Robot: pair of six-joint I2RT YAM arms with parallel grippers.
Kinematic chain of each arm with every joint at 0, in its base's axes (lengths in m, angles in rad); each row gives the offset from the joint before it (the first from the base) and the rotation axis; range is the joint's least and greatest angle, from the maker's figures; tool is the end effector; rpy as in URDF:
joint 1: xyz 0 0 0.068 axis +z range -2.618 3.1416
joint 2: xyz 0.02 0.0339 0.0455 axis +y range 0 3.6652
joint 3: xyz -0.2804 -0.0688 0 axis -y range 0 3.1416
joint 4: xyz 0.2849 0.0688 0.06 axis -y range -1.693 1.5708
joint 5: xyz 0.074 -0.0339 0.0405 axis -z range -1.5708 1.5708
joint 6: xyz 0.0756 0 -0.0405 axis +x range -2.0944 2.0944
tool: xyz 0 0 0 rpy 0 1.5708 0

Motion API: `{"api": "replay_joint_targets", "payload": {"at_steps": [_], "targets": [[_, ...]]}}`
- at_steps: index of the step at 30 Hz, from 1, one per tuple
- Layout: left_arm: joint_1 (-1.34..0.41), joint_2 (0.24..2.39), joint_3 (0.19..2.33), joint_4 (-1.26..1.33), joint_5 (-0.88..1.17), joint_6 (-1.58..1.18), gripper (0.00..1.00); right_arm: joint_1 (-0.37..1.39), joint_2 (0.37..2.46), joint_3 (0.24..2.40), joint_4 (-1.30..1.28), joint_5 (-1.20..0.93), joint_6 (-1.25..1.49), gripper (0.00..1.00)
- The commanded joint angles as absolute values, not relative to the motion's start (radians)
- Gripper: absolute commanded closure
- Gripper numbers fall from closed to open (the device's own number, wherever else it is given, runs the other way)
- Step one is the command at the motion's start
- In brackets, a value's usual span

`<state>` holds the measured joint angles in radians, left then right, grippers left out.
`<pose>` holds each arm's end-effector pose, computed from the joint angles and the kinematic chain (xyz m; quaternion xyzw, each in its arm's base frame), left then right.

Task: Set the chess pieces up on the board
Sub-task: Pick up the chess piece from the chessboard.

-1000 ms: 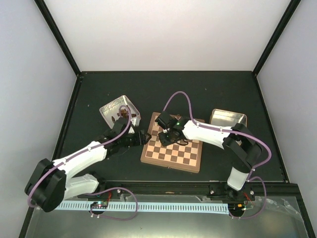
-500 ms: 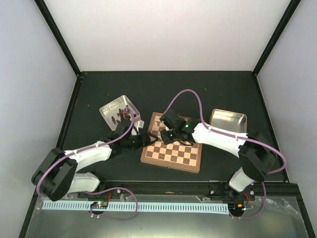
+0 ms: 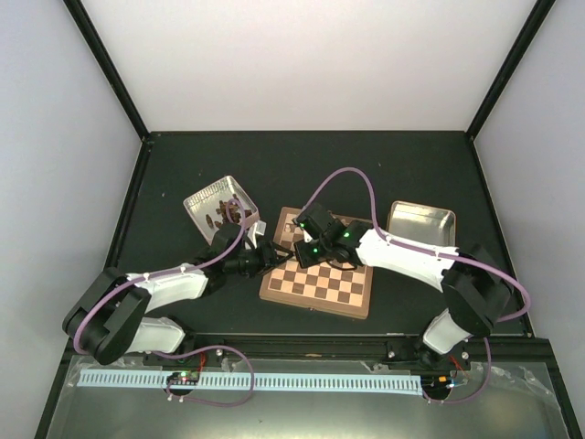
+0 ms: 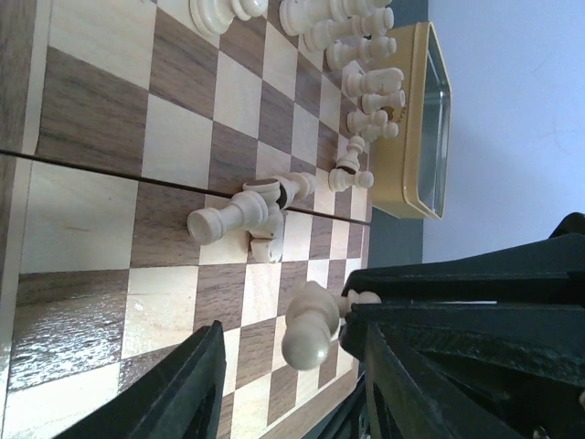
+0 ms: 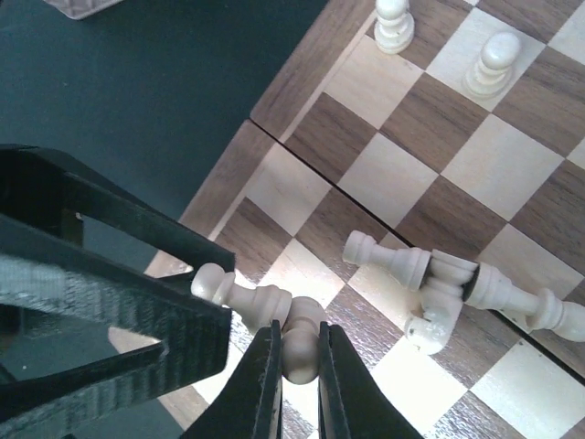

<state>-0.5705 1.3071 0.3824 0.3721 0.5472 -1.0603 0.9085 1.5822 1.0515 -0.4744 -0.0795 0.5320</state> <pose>0.2180 -0.1866 0.1201 -0.0761 0.8476 -0.5034 0.1500 0.2285 0.3028 0.1753 -0.1905 0.9405 0.2126 0.1844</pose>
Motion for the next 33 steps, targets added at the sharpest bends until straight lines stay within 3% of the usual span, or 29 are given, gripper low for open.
{"api": "replay_joint_targets", "payload": {"at_steps": [1, 8, 17, 25, 33], "targets": [[-0.565, 1.306, 0.383, 0.431, 0.535, -1.073, 0.59, 0.913, 1.54, 1.04, -0.433, -0.115, 0.549, 0.98], [-0.567, 1.315, 0.395, 0.439, 0.527, -1.061, 0.78, 0.913, 1.538, 1.035, -0.427, -0.124, 0.552, 0.99], [-0.569, 1.302, 0.396, 0.42, 0.501, -1.03, 0.78, 0.913, 1.544, 1.032, -0.423, -0.12, 0.555, 0.99], [-0.569, 1.297, 0.399, 0.371, 0.456, -0.991, 0.9, 0.911, 1.543, 1.054, -0.462, -0.031, 0.545, 0.99], [-0.568, 1.25, 0.435, 0.202, 0.35, -0.892, 0.91, 0.863, 1.563, 1.091, -0.515, 0.094, 0.526, 0.99]]}}
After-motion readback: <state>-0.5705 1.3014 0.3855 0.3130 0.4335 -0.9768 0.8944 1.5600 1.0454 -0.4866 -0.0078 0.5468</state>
